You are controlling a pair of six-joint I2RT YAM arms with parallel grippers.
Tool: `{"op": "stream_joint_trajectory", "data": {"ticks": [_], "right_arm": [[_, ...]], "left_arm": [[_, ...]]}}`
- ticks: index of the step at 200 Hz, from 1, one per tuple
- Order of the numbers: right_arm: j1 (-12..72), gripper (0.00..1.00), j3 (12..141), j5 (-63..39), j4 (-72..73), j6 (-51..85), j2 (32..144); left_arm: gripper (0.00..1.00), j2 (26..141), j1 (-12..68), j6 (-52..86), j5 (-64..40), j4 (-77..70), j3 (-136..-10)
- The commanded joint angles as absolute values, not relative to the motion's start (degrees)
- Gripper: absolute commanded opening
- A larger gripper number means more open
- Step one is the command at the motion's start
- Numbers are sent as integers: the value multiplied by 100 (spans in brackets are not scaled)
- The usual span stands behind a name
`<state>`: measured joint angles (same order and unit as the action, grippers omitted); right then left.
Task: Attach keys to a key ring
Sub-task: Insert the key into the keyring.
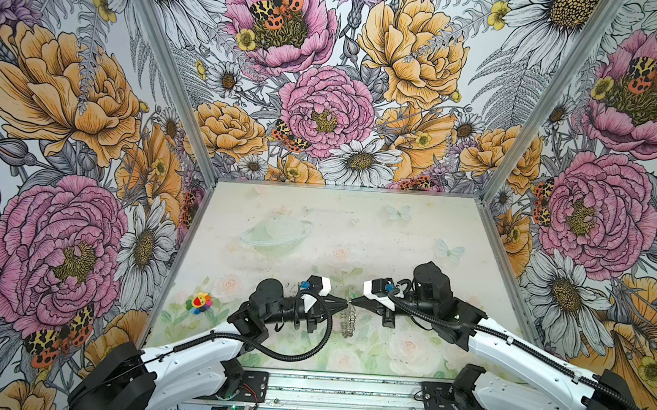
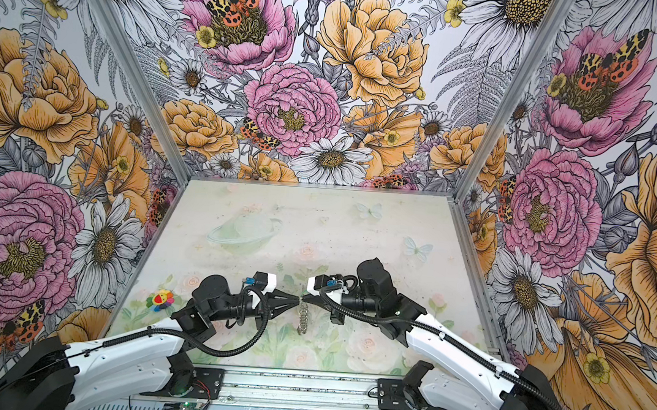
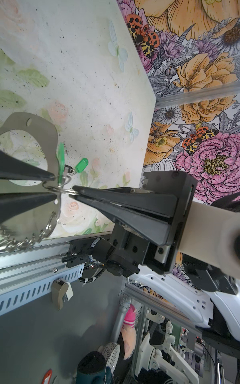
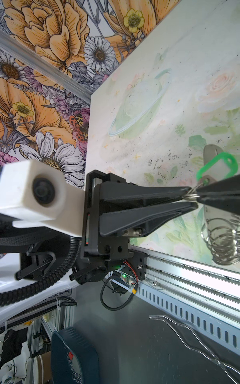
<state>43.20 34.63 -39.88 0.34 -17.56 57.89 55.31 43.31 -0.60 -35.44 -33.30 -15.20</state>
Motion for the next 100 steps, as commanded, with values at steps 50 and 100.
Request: {"op": "stream_joint_trajectory", "data": {"ticks": [50,100], "right_arm": [[4359,0,3505,-4200,456,-1662,5854],[4351,0,3489,-4132,491,-1585,5920]], "left_arm": [[12,5698,4298,-79,-3785,-3578,-1666],[1,5734,4298,-75,-3704,-3484,-1729]]}}
